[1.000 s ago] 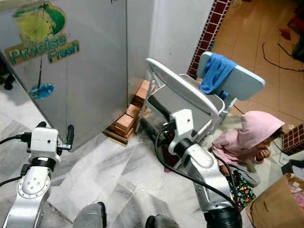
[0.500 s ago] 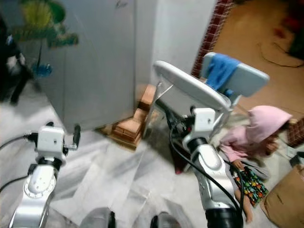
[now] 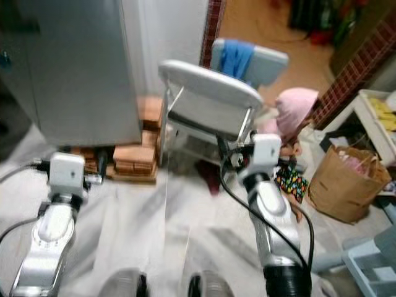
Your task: Restocking fridge
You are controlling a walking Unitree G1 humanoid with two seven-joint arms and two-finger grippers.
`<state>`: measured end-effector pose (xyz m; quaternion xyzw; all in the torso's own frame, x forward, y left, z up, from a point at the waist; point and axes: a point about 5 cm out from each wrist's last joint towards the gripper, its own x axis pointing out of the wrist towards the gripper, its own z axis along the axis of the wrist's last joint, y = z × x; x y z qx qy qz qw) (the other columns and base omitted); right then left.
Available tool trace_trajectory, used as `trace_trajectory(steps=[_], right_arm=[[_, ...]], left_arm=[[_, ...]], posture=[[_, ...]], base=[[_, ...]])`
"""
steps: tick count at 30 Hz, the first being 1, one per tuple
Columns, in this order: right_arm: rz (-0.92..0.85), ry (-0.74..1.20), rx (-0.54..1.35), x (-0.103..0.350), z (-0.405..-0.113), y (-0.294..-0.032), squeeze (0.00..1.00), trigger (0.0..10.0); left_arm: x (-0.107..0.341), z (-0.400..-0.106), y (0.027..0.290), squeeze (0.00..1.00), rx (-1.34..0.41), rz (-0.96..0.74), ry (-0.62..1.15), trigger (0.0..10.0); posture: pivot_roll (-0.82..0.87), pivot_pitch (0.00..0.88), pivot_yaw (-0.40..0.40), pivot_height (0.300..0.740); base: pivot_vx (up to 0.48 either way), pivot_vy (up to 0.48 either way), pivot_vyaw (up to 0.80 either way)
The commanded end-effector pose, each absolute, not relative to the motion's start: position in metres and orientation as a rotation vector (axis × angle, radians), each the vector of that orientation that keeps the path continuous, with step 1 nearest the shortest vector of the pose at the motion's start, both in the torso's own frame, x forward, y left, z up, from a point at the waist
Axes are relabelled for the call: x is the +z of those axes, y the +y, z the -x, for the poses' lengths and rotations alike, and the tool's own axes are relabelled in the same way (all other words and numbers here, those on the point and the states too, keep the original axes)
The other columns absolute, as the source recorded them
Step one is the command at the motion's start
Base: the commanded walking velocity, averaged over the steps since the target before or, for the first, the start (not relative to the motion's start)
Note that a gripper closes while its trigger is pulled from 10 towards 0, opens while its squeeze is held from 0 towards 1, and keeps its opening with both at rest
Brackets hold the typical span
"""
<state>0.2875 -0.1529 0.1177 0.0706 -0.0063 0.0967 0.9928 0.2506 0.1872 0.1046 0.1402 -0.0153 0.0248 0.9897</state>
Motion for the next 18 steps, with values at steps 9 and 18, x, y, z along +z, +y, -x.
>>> trace_trajectory(steps=[9,18], right_arm=[[-0.135,-0.056,0.168,0.124,-0.291,-0.152,0.00,10.0],[-0.135,-0.042,0.074,0.116,-0.291,-0.161,0.00,10.0]], left_arm=[[0.104,-0.249,0.192,0.00,0.040,-0.267,-0.019,10.0],[0.109,-0.253,0.185,0.00,0.003,-0.244,-0.050,10.0]], posture=[[0.11,0.126,-0.062,0.740],[0.11,0.090,-0.046,0.740]], base=[[0.000,0.480,-0.80],[0.000,0.480,-0.28]])
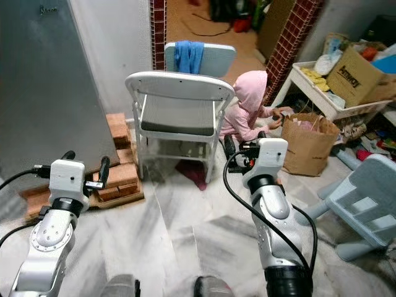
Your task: Restocking fridge
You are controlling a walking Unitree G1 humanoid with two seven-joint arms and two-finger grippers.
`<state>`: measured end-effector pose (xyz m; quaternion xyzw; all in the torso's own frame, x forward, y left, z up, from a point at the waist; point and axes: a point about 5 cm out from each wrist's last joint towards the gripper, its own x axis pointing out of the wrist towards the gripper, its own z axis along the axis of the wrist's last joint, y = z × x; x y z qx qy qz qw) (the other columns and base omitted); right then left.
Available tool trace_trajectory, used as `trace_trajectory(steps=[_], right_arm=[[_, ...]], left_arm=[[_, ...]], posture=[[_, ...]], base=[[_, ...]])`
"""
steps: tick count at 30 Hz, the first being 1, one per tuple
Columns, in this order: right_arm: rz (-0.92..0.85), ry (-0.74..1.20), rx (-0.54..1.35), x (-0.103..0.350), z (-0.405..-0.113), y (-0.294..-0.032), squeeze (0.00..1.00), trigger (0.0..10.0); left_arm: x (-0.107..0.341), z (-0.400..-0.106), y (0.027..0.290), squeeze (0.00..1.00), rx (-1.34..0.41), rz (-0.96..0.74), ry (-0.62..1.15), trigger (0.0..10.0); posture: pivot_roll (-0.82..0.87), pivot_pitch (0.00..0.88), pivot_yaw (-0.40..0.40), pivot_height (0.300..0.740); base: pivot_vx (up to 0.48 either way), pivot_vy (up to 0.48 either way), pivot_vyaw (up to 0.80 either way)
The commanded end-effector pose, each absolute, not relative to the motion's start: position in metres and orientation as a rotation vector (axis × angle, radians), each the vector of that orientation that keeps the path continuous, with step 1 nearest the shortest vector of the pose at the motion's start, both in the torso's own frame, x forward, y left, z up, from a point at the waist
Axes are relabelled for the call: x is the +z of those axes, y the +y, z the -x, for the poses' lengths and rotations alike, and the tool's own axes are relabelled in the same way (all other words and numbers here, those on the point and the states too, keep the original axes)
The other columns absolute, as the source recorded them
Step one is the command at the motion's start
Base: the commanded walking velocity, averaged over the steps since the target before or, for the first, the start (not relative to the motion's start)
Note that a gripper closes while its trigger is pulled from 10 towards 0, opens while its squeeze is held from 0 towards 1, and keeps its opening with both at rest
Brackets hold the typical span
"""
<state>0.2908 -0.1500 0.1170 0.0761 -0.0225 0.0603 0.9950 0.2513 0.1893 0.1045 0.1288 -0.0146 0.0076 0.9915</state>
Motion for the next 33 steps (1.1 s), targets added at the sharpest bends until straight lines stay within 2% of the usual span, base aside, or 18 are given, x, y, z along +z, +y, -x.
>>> trace_trajectory(steps=[1,7,14,19,26,33], right_arm=[[-0.120,-0.038,0.049,0.115,-0.291,-0.164,0.00,10.0],[-0.069,-0.008,-0.066,0.105,-0.288,-0.175,0.00,10.0],[-0.068,0.020,-0.076,0.095,-0.287,-0.177,0.00,10.0],[-0.097,0.017,-0.102,0.092,-0.286,-0.176,0.00,10.0],[-0.145,-0.033,-0.110,0.093,-0.281,-0.171,0.00,10.0],[-0.142,-0.038,-0.103,0.093,-0.283,-0.171,0.00,10.0]], left_arm=[[0.109,-0.255,0.185,0.00,0.000,-0.246,-0.053,10.0],[0.111,-0.260,0.184,0.00,-0.017,-0.244,-0.059,10.0],[0.109,-0.260,0.183,0.00,-0.037,-0.258,-0.058,10.0],[0.107,-0.263,0.177,0.00,-0.088,-0.269,-0.050,10.0],[0.109,-0.274,0.174,0.00,-0.119,-0.300,-0.075,10.0],[0.106,-0.275,0.171,0.00,-0.115,-0.284,-0.062,10.0]], posture=[[0.11,0.082,-0.045,0.740],[0.11,0.065,-0.041,0.740],[0.11,0.053,-0.026,0.740],[0.09,0.033,0.031,0.740],[0.07,0.015,0.072,0.740],[0.07,0.011,0.057,0.740]], base=[[0.000,0.480,0.00],[0.000,0.480,0.00],[0.000,0.480,0.00],[0.000,0.447,0.00],[0.000,0.000,0.00],[0.000,0.141,0.00]])
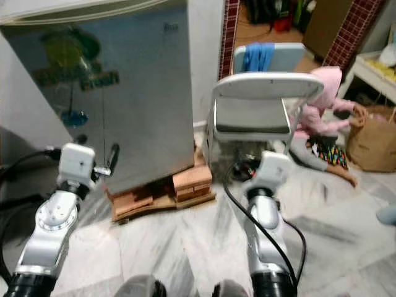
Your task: Restocking fridge
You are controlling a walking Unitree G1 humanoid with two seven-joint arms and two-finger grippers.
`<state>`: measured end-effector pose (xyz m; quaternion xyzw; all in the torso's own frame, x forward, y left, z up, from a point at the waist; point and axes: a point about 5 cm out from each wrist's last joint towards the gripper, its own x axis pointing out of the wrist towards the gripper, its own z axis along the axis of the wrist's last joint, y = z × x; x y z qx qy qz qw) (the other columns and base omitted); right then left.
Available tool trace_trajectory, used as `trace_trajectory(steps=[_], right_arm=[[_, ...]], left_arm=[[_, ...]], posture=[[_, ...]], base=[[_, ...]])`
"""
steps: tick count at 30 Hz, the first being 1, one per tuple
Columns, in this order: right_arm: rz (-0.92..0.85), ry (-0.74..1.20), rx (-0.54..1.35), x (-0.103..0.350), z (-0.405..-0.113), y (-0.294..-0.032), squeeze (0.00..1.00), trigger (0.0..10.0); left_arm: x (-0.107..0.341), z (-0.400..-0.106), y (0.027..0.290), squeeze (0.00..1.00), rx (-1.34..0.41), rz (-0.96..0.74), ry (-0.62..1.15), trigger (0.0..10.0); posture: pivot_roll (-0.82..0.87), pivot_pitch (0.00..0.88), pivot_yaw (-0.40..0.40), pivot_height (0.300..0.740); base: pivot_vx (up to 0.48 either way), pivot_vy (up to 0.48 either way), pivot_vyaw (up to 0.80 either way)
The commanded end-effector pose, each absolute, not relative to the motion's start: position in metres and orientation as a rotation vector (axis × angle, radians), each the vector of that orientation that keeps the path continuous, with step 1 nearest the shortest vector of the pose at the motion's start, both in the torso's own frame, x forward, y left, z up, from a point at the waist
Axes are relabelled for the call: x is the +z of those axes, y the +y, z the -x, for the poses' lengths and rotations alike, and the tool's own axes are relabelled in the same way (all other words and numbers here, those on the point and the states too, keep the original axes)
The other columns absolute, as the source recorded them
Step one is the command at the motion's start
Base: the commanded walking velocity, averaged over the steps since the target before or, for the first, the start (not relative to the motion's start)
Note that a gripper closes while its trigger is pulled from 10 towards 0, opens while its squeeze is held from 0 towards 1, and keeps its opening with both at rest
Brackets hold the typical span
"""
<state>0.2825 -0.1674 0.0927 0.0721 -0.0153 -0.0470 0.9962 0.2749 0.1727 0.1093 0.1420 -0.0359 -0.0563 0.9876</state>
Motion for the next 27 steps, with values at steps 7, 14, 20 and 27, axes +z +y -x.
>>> trace_trajectory(steps=[7,14,20,27], right_arm=[[-0.113,-0.048,-0.077,0.0974,-0.2901,-0.1748,0.00,10.0],[-0.089,-0.047,-0.055,0.0987,-0.2932,-0.1761,0.00,10.0],[-0.087,-0.043,-0.044,0.0992,-0.2943,-0.1756,0.00,10.0],[-0.079,-0.031,-0.040,0.0969,-0.2904,-0.1798,0.00,10.0]], left_arm=[[0.1053,-0.2756,0.1707,0.00,-0.095,-0.281,-0.071,10.0],[0.1051,-0.2722,0.1721,0.00,-0.087,-0.281,-0.074,10.0],[0.1032,-0.2690,0.1722,0.00,-0.095,-0.270,-0.061,10.0],[0.1088,-0.2663,0.1721,0.00,-0.083,-0.250,-0.075,10.0]], posture=[[0.09,0.026,0.024,0.740],[0.09,0.033,0.001,0.740],[0.10,0.048,-0.015,0.740],[0.11,0.051,-0.042,0.740]], base=[[0.000,0.472,-0.19],[0.000,0.472,0.00],[0.000,0.471,-0.11],[0.000,0.469,-0.78]])
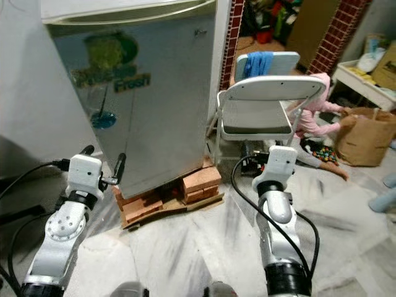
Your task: Restocking fridge
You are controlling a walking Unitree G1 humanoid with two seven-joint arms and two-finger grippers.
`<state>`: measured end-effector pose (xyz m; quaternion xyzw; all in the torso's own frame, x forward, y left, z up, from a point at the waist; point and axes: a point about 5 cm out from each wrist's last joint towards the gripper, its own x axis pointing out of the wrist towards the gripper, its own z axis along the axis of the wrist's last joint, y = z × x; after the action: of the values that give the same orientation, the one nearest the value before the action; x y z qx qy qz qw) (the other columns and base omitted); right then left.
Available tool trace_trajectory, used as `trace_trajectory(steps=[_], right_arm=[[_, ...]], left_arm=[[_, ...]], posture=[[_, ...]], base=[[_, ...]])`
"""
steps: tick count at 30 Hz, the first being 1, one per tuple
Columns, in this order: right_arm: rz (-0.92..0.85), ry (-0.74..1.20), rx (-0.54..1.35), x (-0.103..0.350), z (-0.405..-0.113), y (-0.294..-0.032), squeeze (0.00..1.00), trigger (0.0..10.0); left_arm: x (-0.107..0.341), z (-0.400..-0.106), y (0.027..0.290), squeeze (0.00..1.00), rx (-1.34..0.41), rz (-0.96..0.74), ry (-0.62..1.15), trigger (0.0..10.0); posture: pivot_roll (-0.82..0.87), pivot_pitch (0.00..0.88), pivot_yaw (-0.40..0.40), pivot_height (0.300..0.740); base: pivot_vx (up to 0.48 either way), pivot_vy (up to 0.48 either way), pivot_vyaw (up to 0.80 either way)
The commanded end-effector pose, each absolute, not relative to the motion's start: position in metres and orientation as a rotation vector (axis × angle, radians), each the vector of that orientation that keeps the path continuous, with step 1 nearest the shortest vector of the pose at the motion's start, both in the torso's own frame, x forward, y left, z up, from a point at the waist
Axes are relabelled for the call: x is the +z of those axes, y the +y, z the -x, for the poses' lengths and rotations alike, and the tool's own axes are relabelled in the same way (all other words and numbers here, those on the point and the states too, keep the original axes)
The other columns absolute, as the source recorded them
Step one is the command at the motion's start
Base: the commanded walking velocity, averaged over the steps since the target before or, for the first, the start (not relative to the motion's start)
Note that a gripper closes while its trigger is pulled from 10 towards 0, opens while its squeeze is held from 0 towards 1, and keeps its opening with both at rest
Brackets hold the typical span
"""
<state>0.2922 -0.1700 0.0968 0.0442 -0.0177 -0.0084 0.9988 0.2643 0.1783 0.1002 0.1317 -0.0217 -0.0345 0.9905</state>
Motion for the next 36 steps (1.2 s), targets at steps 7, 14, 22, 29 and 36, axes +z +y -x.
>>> trace_trajectory(steps=[7,14,22,29,36], right_arm=[[-0.078,-0.021,-0.040,0.093,-0.290,-0.181,0.00,10.0],[-0.077,-0.032,-0.030,0.096,-0.291,-0.178,0.00,10.0],[-0.070,-0.028,-0.028,0.096,-0.293,-0.180,0.00,10.0],[-0.070,-0.026,-0.018,0.096,-0.294,-0.176,0.00,10.0],[-0.069,-0.027,-0.015,0.097,-0.294,-0.178,0.00,10.0]], left_arm=[[0.103,-0.263,0.168,0.00,-0.104,-0.244,-0.058,10.0],[0.099,-0.261,0.169,0.00,-0.120,-0.247,-0.035,10.0],[0.093,-0.256,0.167,0.00,-0.126,-0.248,-0.015,10.0],[0.095,-0.257,0.170,0.00,-0.125,-0.248,-0.016,10.0],[0.095,-0.256,0.168,0.00,-0.135,-0.242,-0.014,10.0]], posture=[[0.11,0.032,-0.042,0.740],[0.10,0.033,-0.040,0.740],[0.11,0.037,-0.050,0.740],[0.11,0.040,-0.054,0.740],[0.11,0.049,-0.054,0.740]], base=[[0.000,0.472,-0.73],[0.000,0.475,-0.07],[0.000,0.476,0.00],[0.000,0.479,-0.29],[0.000,0.480,-0.80]])
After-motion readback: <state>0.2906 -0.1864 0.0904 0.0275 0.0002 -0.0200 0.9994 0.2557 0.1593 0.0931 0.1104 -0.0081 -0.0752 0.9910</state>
